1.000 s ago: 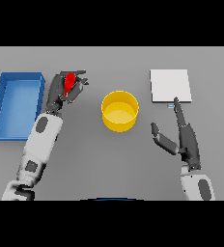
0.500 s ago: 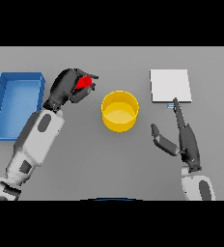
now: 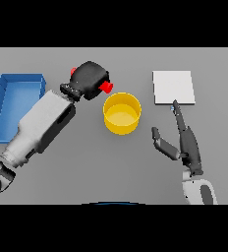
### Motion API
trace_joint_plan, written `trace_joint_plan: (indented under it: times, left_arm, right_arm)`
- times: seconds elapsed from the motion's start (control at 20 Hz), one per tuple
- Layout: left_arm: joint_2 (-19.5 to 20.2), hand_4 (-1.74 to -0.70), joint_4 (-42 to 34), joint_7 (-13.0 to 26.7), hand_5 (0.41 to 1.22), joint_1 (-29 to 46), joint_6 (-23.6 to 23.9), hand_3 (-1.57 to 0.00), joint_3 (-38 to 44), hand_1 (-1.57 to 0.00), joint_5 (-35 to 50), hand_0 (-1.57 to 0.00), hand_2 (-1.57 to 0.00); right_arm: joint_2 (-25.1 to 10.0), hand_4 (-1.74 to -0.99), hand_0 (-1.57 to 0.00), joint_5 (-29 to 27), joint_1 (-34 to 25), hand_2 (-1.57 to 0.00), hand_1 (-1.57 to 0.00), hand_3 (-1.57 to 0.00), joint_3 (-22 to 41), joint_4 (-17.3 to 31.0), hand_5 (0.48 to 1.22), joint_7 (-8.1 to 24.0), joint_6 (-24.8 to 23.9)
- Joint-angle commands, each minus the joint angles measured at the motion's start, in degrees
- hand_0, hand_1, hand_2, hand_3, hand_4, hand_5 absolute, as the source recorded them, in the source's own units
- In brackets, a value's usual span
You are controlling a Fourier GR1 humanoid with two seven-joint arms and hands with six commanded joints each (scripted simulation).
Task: Pick up the red beaker and tilt it to pour out 1 green nut into yellow bowl. Pick up the yellow bowl and place it on the metallic measuring scale.
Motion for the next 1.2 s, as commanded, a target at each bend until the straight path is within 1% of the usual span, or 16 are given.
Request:
trace_joint_plan:
  times: [0.0,0.1,0.15,0.2,0.3,0.4,0.5,0.55,0.65,0.7,0.8,0.85,0.95,1.05,1.1,1.15]
  left_arm:
    - [-0.14,-1.65,1.07,0.10,1.207,-1.65,-2.04,-1.57,-1.58,-1.57,-1.28,-1.57,-1.57]
    - [0.27,-1.58,1.74,-0.57,1.212,-3.80,-4.94,-1.57,-5.03,-1.57,-4.01,-1.57,-1.57]
    - [0.13,-1.61,2.63,-0.02,1.214,-5.26,-6.52,-1.57,-6.38,-1.57,-5.17,-1.57,-1.57]
    - [0.00,-1.64,3.77,-0.09,1.215,-6.62,-7.63,-1.57,-7.64,-1.57,-6.15,-1.57,-1.57]
    - [-0.04,-1.67,6.37,-2.05,1.217,-9.00,-8.06,-1.57,-10.66,-1.57,-8.54,-1.57,-1.57]
    - [-1.06,-1.70,8.46,-1.70,1.219,-11.24,-8.73,-1.57,-13.98,-1.57,-11.45,-1.57,-1.57]
    - [-0.89,-1.71,9.81,-2.29,1.219,-12.89,-9.58,-1.57,-16.77,-1.57,-13.57,-1.57,-1.57]
    - [-0.86,-1.72,10.19,-2.28,1.220,-13.68,-9.81,-1.57,-17.90,-1.57,-14.44,-1.57,-1.57]
    - [-1.76,-1.73,12.16,-2.22,1.220,-15.12,-9.21,-1.57,-19.51,-1.57,-15.72,-1.57,-1.57]
    - [-2.28,-1.73,13.10,-2.04,1.220,-15.89,-8.98,-1.57,-20.18,-1.57,-16.23,-1.57,-1.57]
    - [-2.22,-1.73,12.59,-1.45,1.221,-15.60,-8.21,-1.57,-21.81,-1.57,-17.19,-1.57,-1.57]
    - [-2.62,-1.73,12.67,-1.30,1.221,-15.83,-7.80,-1.57,-22.40,-1.57,-17.52,-1.57,-1.57]
    - [-3.65,-1.74,13.90,-0.74,1.221,-16.44,-6.34,-1.57,-24.57,-1.57,-19.29,-1.57,-1.57]
    - [-3.32,-1.74,13.27,-0.99,1.221,-16.71,-5.40,-1.57,-26.81,-1.57,-20.85,-1.57,-1.57]
    - [-3.67,-1.74,13.73,-1.08,1.221,-17.83,-6.04,-1.57,-27.90,-1.57,-21.69,-1.57,-1.57]
    - [-3.53,-1.74,13.63,-1.35,1.221,-18.33,-7.08,-1.57,-29.15,-1.57,-22.43,-1.57,-1.57]
  right_arm:
    - [-0.37,-1.066,0.00,-0.34,-0.01,0.00,0.00,0.00,-0.27,0.09,0.684,-0.18,0.31]
    - [-0.70,-1.063,0.00,-1.66,0.05,0.00,0.00,0.00,-0.94,-0.33,0.681,-0.63,0.85]
    - [-0.48,-1.060,0.00,-2.00,0.23,0.00,0.00,0.00,-0.96,-0.29,0.675,0.34,1.01]
    - [-0.31,-1.057,0.00,-2.38,-0.03,0.00,0.00,0.00,-0.99,0.16,0.674,0.29,1.26]
    - [-0.45,-1.065,0.00,-2.09,0.12,0.00,0.00,0.00,-0.87,0.11,0.676,-0.09,1.22]
    - [-0.64,-1.066,0.00,-1.36,0.17,0.00,0.00,0.00,-0.34,-0.33,0.689,-0.75,1.28]
    - [-0.61,-1.064,0.00,-2.33,-0.25,0.00,0.00,0.00,-0.76,-0.41,0.690,0.36,1.74]
    - [-0.45,-1.063,0.00,-1.97,-0.06,0.00,0.00,0.00,-0.34,-0.27,0.694,0.19,1.76]
    - [-0.06,-1.060,0.00,-1.65,0.54,0.00,0.00,0.00,-0.05,0.22,0.700,-0.72,1.52]
    - [0.00,-1.058,0.00,-1.90,0.71,0.00,0.00,0.00,-0.18,-0.08,0.696,-0.17,1.55]
    - [0.06,-1.056,0.00,-2.97,0.87,0.00,0.00,0.00,-0.58,0.01,0.693,-0.57,1.95]
    - [0.13,-1.063,0.00,-3.19,1.34,0.00,0.00,0.00,-0.42,-0.11,0.699,-1.75,2.19]
    - [0.39,-1.053,0.00,-2.19,0.25,0.00,0.00,0.00,-0.28,-0.54,0.697,-0.46,1.26]
    - [0.37,-1.065,0.00,-1.69,-0.13,0.00,0.00,0.00,-0.66,0.43,0.684,0.02,0.54]
    - [0.42,-1.076,0.00,-0.67,-0.30,0.00,0.00,0.00,-0.24,0.23,0.678,0.37,0.04]
    - [0.53,-1.082,0.00,-0.40,-0.17,0.00,0.00,0.00,-0.20,0.47,0.677,-0.42,-0.28]
